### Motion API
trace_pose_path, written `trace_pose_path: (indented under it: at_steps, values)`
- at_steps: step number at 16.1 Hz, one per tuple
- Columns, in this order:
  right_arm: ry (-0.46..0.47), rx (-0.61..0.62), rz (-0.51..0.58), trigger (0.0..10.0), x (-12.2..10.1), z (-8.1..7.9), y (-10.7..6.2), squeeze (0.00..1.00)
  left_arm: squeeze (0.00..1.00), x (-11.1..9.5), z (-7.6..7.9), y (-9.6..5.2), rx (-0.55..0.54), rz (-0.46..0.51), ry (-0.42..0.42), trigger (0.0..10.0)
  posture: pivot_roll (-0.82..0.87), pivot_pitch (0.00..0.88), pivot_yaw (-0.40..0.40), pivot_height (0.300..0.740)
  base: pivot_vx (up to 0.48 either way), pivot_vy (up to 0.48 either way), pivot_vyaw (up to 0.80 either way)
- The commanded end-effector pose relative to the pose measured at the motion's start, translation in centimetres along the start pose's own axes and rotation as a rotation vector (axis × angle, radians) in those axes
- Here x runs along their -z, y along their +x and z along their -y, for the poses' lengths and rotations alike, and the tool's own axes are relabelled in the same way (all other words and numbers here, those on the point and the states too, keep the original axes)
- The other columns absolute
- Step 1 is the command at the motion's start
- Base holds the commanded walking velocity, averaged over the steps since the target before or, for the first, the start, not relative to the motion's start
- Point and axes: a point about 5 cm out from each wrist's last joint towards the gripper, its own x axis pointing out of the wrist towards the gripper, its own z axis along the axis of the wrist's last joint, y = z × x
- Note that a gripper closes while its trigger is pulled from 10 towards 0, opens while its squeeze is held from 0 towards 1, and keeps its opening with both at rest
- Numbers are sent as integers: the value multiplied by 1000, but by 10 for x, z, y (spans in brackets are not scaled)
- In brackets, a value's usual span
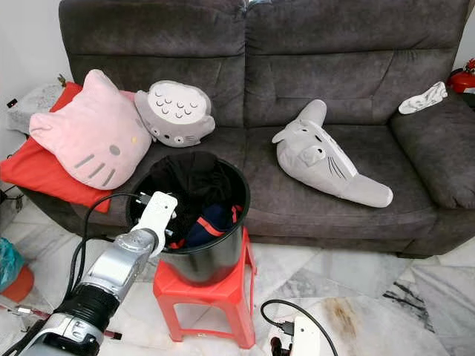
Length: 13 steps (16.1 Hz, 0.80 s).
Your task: Hang hanger
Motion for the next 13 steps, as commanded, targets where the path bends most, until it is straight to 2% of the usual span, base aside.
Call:
trace_pose_path:
  at_steps: [1, 6, 13]
  values:
    - [-6, -5, -23, 10000, 6, -2, -1, 0, 0, 1, -5, -1, -17, 1, 31, 0, 14, 1, 82, 740, 0, 0, 0]
    - [-5, -3, -29, 10000, 7, -2, -1, 0, 0, 1, -6, -1, -28, 12, 71, 0, 14, 1, 82, 740, 0, 0, 0]
    - [-4, -3, -32, 10000, 8, -1, -2, 0, 0, 0, -6, -2, -15, 19, 62, 0, 14, 1, 83, 740, 0, 0, 0]
